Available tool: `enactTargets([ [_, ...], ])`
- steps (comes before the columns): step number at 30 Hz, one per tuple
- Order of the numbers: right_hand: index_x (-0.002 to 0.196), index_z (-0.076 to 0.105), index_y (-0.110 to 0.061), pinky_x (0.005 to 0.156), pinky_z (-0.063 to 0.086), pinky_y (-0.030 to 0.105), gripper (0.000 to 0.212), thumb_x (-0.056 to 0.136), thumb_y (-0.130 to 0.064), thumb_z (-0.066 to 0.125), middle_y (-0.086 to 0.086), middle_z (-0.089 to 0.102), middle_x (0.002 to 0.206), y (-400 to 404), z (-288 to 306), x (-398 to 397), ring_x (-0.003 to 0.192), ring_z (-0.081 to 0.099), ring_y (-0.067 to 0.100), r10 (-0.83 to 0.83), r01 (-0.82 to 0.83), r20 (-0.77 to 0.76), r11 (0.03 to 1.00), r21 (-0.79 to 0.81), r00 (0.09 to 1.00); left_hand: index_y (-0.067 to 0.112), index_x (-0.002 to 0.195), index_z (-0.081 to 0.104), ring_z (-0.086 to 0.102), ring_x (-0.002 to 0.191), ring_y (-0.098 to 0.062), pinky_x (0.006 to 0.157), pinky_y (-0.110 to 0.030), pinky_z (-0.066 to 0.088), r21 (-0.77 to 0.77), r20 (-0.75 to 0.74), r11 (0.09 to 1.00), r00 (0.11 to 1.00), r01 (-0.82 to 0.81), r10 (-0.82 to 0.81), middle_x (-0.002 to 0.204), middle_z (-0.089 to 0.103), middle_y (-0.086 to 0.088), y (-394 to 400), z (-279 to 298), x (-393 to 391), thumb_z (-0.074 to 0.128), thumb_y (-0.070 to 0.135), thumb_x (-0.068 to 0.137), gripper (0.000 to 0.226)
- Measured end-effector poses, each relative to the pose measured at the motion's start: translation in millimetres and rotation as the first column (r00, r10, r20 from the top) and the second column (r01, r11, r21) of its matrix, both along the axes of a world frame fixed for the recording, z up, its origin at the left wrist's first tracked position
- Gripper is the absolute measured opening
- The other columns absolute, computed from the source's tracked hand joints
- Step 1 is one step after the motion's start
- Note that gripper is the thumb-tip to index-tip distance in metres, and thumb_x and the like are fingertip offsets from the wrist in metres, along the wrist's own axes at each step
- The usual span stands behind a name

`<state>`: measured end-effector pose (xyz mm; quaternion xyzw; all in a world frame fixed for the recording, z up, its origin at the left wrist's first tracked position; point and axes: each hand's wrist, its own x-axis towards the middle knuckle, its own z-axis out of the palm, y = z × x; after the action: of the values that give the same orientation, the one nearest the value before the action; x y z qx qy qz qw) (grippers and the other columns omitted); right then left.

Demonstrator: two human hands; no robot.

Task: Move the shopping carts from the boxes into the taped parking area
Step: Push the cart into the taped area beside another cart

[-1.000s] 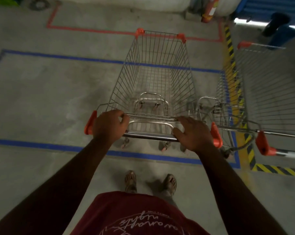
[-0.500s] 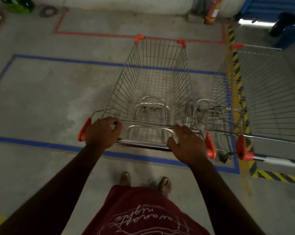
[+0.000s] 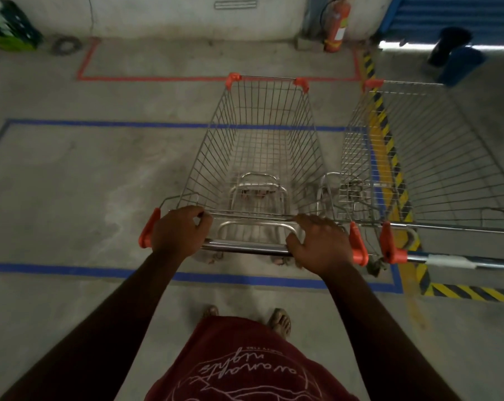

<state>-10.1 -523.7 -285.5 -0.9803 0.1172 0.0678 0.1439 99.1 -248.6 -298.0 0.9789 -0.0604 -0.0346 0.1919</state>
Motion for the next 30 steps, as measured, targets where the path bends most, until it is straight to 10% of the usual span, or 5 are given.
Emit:
enactTargets([
  [8,0.136,0.064,-0.025,0.122,0.028,0.044,0.057,0.089,-0.053,0.048,0.003,0.072,0.131,-23,-6,1,0.122,0.065,0.024,0.024,-0.023,0.012,0.998,-0.059,1.000,0.023,0.106,0.074,0.071,0.095,-0.025,0.082,-0.036,0.052,0.014,0.050,0.999,0.997,0.051,-0.052,0.106,0.076,0.002,-18,-3,-12,0.055,0.038,0.098,0.025],
  [21,0.128,0.067,-0.021,0.087,0.054,0.037,0.052,0.089,-0.052,0.051,0.006,0.074,0.116,-27,-12,-3,0.105,0.069,0.027,0.006,-0.006,0.072,1.000,-0.003,0.997,0.027,0.108,0.071,0.067,0.084,-0.017,0.073,-0.030,0.043,0.015,-0.017,0.998,0.998,0.053,-0.053,0.096,0.074,0.004,-22,2,-10,0.054,0.042,0.100,0.024],
  [30,0.130,0.068,-0.022,0.121,0.032,0.053,0.039,0.096,-0.039,0.056,0.000,0.073,0.128,-33,-15,-17,0.120,0.067,0.020,0.026,-0.090,0.341,0.981,0.174,0.940,0.019,0.142,0.056,0.061,0.125,-0.014,0.100,-0.025,0.044,-0.305,-0.014,0.918,0.963,0.253,-0.270,0.139,0.064,0.000,-61,21,-43,0.064,0.028,0.100,0.044],
])
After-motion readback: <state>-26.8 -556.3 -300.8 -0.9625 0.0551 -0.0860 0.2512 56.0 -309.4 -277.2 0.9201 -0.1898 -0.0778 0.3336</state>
